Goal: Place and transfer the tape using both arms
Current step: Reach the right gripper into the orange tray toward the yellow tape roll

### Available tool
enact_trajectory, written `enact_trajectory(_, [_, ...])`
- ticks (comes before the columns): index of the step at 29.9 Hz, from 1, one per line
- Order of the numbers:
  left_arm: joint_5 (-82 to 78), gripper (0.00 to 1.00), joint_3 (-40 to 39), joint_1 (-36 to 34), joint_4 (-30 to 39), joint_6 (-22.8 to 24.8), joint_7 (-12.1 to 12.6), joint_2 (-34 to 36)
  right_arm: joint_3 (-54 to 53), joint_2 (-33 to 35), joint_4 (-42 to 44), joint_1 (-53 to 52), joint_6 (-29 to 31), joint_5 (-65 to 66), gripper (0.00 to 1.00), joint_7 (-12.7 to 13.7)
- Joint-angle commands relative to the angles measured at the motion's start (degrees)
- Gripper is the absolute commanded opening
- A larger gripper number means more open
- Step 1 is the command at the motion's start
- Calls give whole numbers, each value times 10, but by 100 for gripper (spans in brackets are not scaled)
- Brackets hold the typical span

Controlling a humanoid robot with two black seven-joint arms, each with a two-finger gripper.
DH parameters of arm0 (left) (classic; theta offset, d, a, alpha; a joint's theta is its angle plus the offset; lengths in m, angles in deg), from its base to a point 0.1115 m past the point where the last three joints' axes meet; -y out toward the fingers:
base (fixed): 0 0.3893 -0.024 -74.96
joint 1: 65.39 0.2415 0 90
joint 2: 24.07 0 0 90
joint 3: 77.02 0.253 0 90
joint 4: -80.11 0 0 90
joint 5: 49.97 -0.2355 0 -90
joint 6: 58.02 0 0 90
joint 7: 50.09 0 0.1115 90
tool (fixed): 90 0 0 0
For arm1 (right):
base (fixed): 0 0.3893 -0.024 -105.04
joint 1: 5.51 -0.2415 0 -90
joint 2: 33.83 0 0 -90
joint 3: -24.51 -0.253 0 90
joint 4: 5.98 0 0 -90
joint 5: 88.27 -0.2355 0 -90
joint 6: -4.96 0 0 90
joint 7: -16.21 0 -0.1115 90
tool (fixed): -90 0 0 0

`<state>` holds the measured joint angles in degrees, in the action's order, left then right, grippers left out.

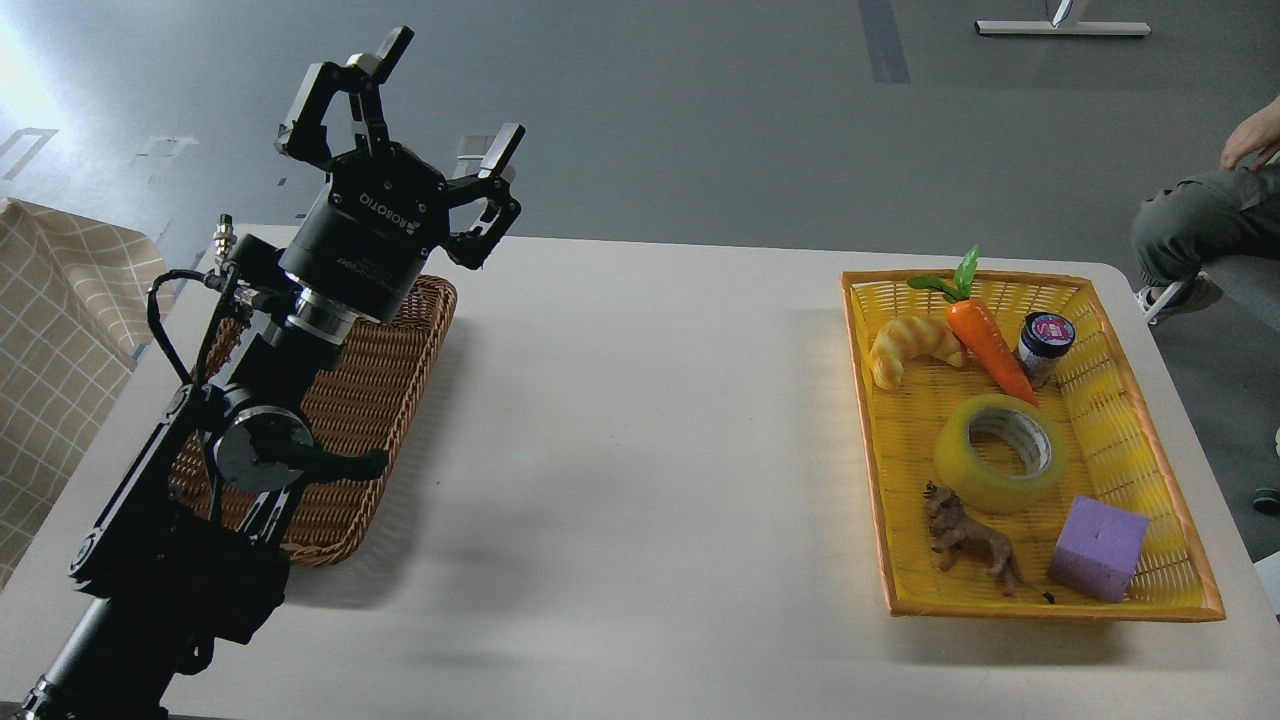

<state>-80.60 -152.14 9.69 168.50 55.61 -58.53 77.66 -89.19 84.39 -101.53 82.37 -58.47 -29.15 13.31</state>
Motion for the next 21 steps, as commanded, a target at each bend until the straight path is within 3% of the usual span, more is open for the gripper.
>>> enact_trajectory(1, [0,100,1,5,5,0,1,1,7,57,-15,50,0,13,100,3])
enact_trajectory(3, [0,100,1,6,5,-1,1,1,8,90,-19,62,0,20,100,4])
enact_trajectory(6, [0,100,1,8,6,-1,4,0,22,180,-17,72,0,71,99,32])
enact_trajectory(9, [0,100,1,8,6,0,6,-3,31,237,-11,84,-1,140,99,84])
enact_trajectory(11, [-1,100,1,7,5,-1,7,-7,72,270,-8,83,1,211,98,138])
enact_trajectory(21, [-2,100,11,6,6,-1,9,-7,235,290,-9,70,14,243,98,133])
